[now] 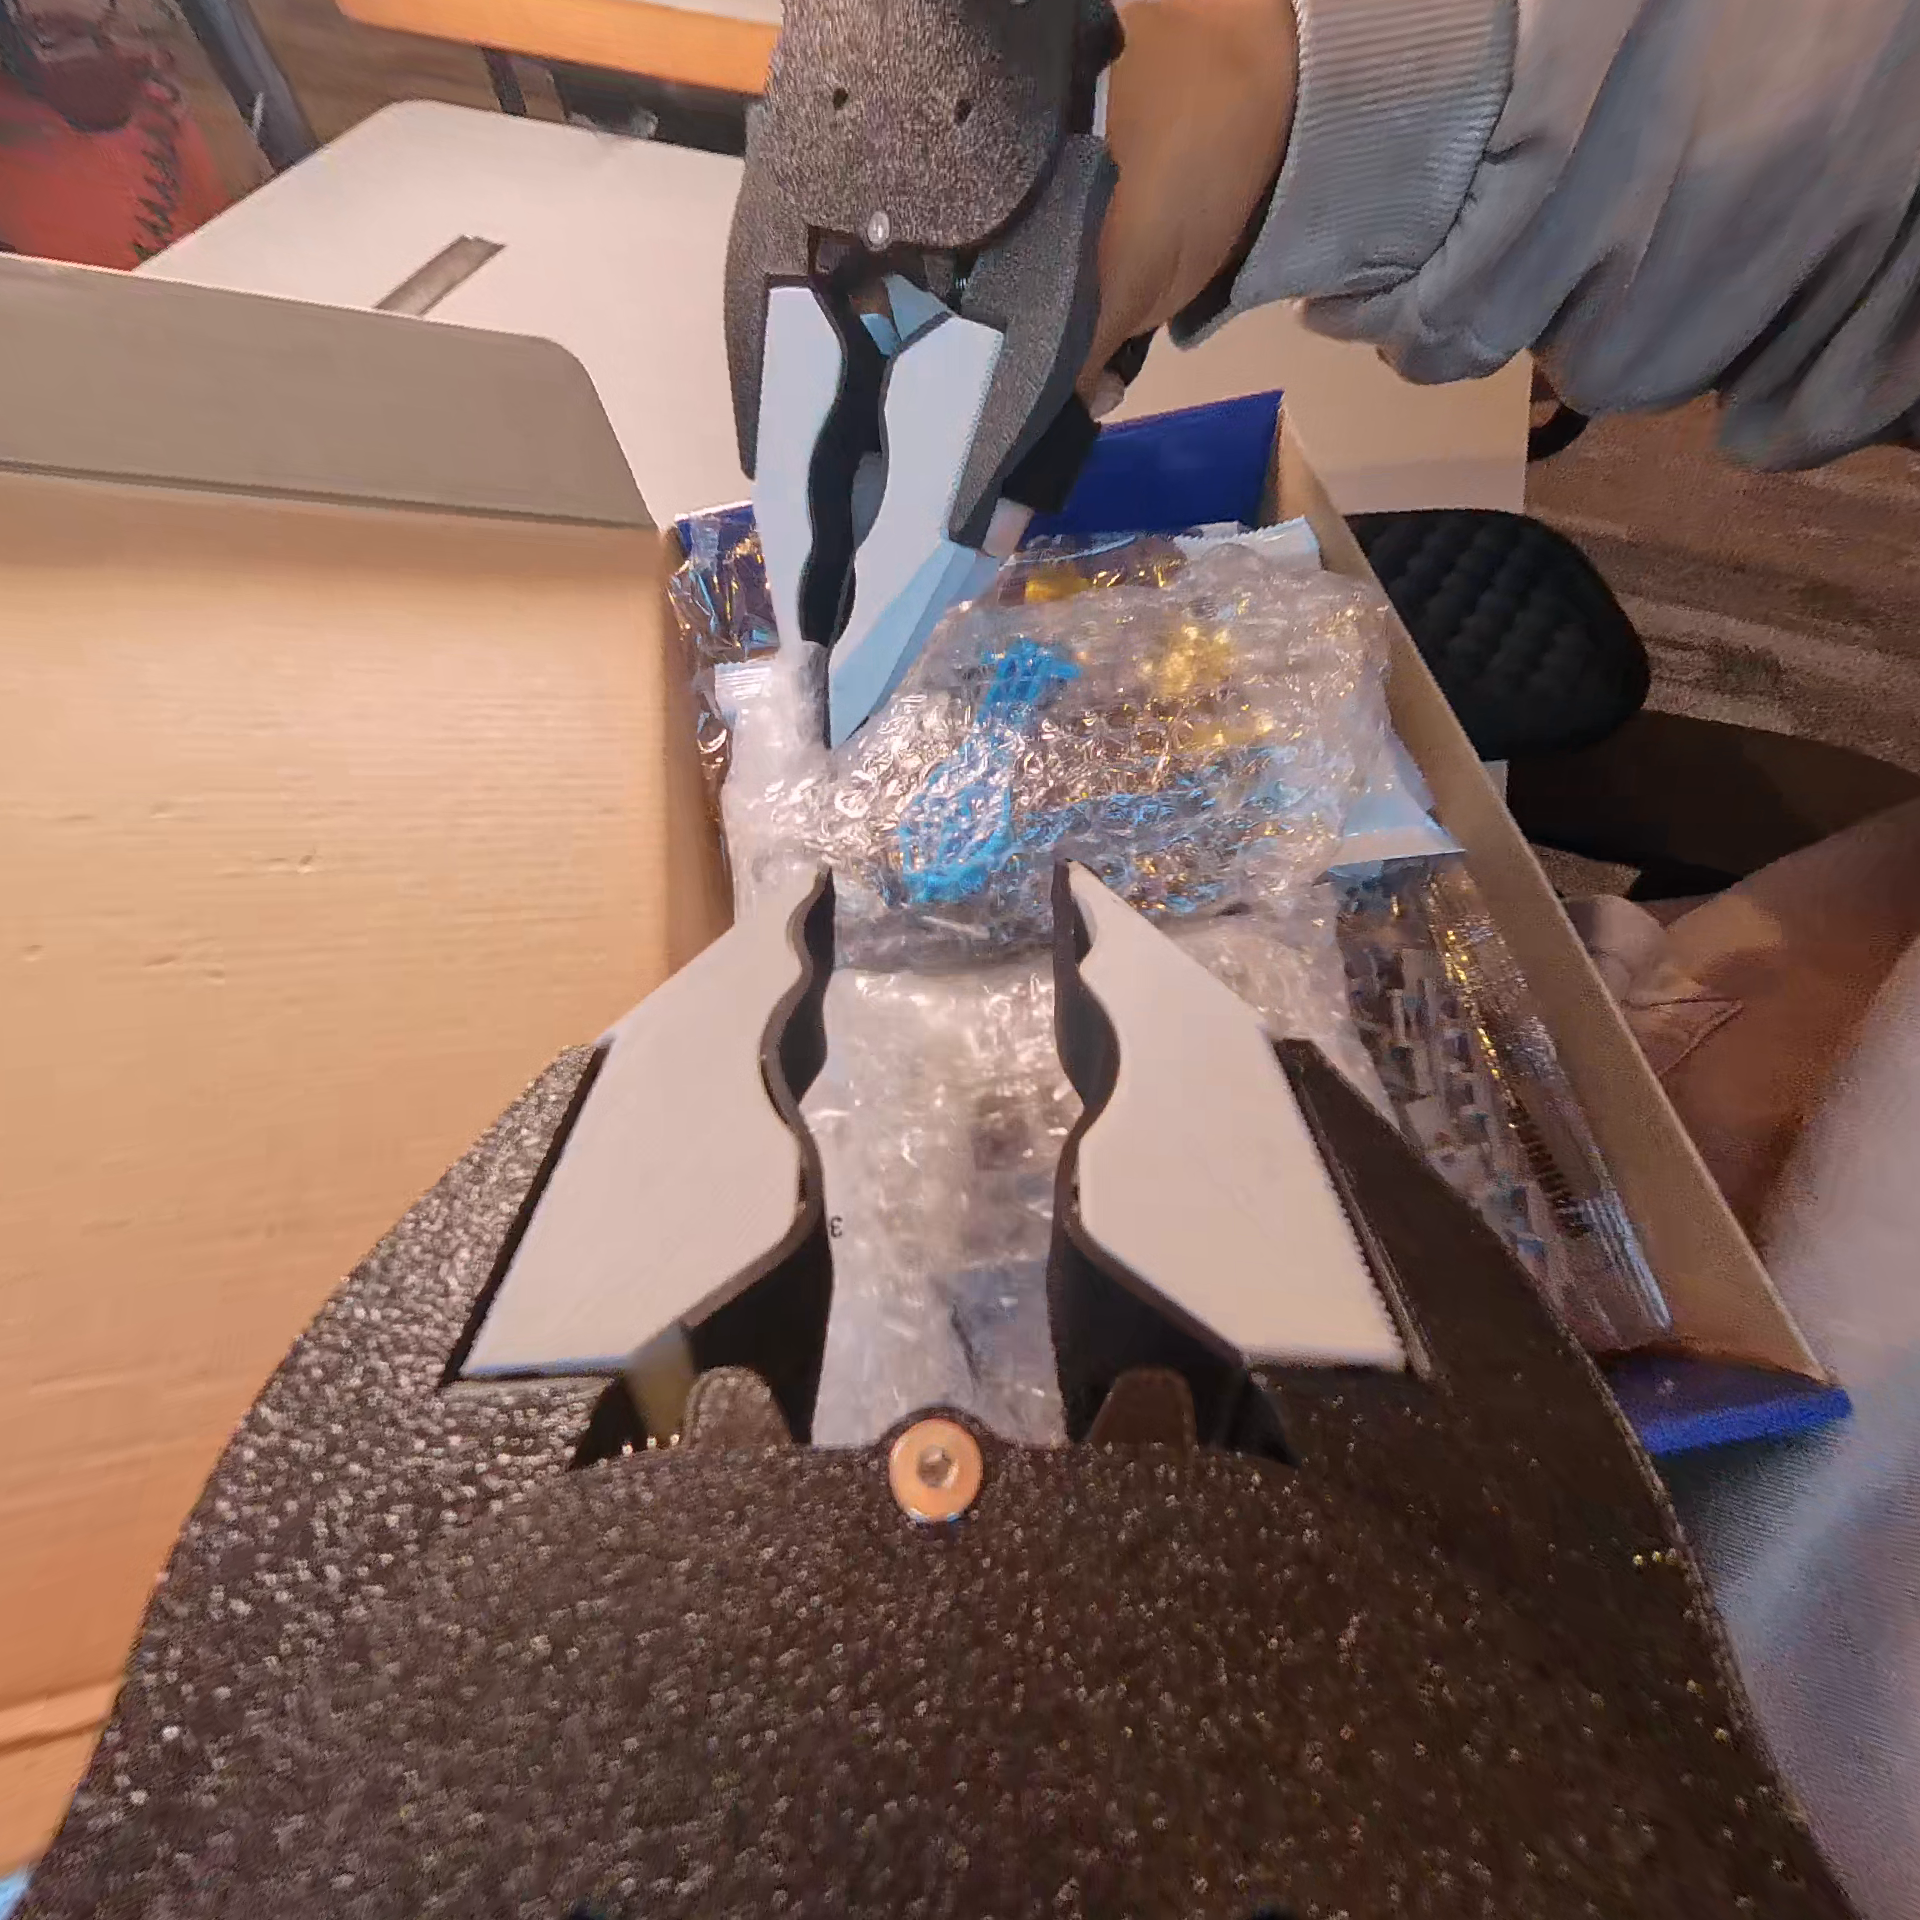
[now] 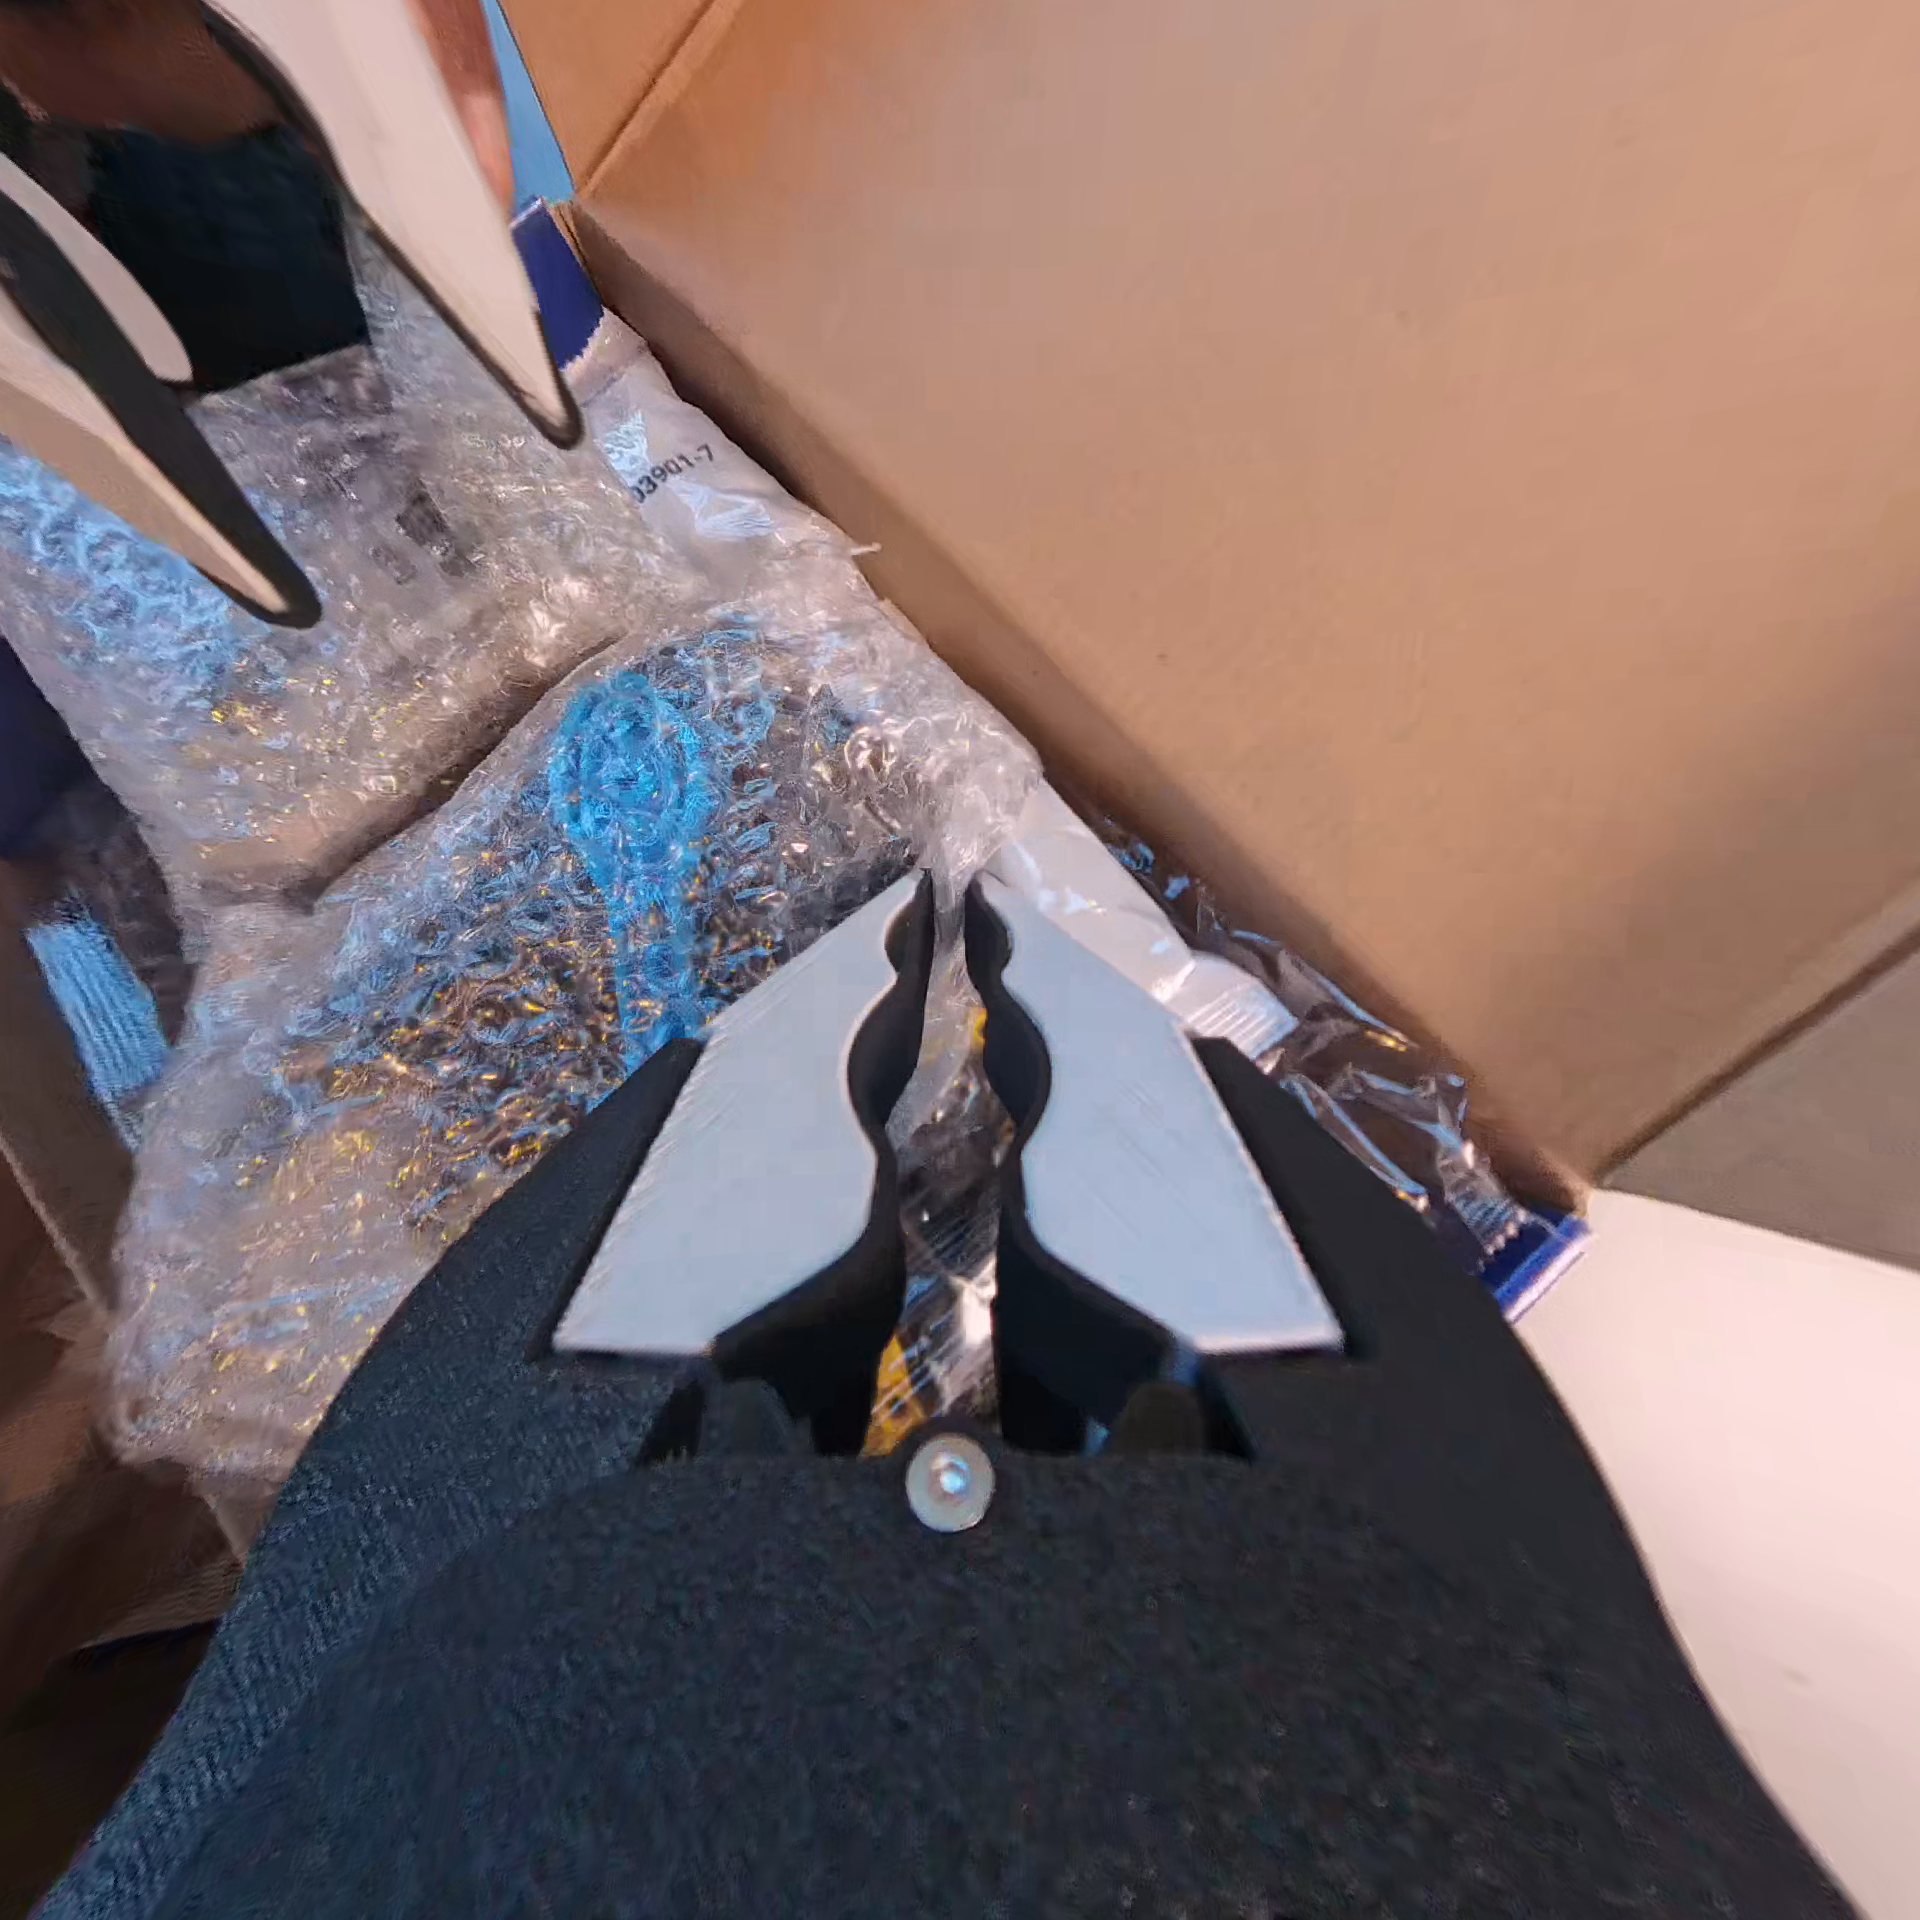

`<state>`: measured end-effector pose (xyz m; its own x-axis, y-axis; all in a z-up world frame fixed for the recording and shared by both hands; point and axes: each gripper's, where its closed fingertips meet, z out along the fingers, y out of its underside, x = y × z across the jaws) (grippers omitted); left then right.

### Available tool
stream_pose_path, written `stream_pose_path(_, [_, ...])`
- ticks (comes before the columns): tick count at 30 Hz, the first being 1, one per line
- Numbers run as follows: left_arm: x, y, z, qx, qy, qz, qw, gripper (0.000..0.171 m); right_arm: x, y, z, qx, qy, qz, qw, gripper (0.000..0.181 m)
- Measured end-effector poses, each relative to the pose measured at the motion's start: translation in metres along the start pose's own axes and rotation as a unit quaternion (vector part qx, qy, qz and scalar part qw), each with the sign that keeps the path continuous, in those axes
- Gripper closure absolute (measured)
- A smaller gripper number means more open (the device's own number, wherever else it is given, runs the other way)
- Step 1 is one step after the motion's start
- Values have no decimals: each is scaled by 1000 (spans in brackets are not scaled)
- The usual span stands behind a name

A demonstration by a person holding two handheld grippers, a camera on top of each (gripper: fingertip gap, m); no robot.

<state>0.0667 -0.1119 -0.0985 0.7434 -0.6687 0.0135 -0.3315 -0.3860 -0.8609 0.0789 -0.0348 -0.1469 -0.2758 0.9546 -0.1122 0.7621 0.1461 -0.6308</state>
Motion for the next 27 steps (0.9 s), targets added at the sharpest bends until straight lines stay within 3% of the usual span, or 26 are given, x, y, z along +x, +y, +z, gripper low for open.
stream_pose_path(7, [-9, 23, 40, -138, 34, -5, 990, 136, 3, -8, 15, 0, 30, -66, 997, 175])
stream_pose_path(12, [-6, 34, 41, -175, 56, -13, 983, 138, -12, -25, -38, 90, -8, -1, 996, 116])
stream_pose_path(16, [-5, 35, 43, -189, 60, -4, 980, 138, -66, 4, -36, 16, -47, -37, 998, 110])
stream_pose_path(18, [-4, 35, 46, -191, 65, -1, 980, 139, -69, 24, -19, -38, -19, -52, 998, 110])
stream_pose_path(24, [-6, 21, 37, -152, 49, 12, 987, 135, -65, 27, -4, -70, 15, -59, 996, 112])
stream_pose_path(27, [-6, -30, -14, 4, 22, -5, 1000, 141, -66, 23, -7, -47, 17, -71, 996, 113])
